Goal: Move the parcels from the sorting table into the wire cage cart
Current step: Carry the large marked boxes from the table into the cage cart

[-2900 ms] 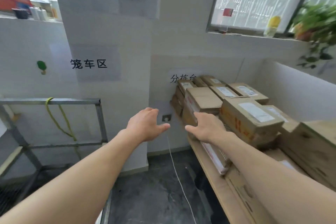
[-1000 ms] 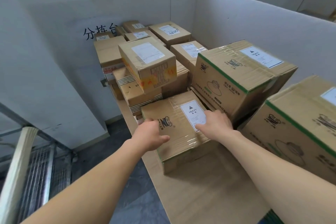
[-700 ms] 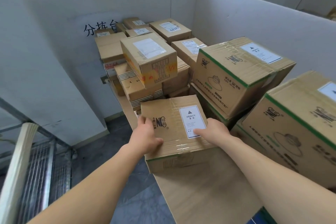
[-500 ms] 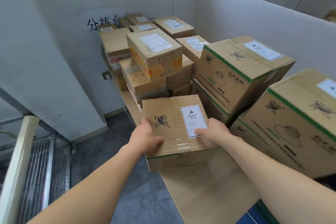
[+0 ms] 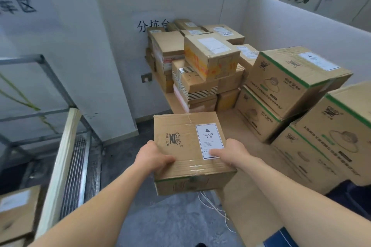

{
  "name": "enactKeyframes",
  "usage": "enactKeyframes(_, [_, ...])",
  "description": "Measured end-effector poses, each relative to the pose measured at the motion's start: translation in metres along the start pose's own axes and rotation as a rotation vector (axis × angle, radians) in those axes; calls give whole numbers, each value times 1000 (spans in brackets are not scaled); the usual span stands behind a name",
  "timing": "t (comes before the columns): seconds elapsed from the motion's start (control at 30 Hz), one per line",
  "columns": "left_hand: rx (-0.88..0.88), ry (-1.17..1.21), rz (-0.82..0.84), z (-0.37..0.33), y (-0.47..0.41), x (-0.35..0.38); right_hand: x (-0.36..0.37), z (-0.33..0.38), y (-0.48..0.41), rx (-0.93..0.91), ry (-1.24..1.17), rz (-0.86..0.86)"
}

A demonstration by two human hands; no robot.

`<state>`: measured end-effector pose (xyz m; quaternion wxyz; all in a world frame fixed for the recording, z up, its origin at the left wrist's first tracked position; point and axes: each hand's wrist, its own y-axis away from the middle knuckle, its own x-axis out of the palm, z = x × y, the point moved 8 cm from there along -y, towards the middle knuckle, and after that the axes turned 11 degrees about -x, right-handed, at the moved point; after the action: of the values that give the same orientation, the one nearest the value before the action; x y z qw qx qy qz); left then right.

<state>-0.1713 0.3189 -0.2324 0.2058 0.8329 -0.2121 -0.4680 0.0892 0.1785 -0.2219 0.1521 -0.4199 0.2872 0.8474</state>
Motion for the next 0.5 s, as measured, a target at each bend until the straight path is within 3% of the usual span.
enactKeyframes(0.5, [-126, 216, -328, 157, 28, -205, 67, 258, 4, -430, 90, 37])
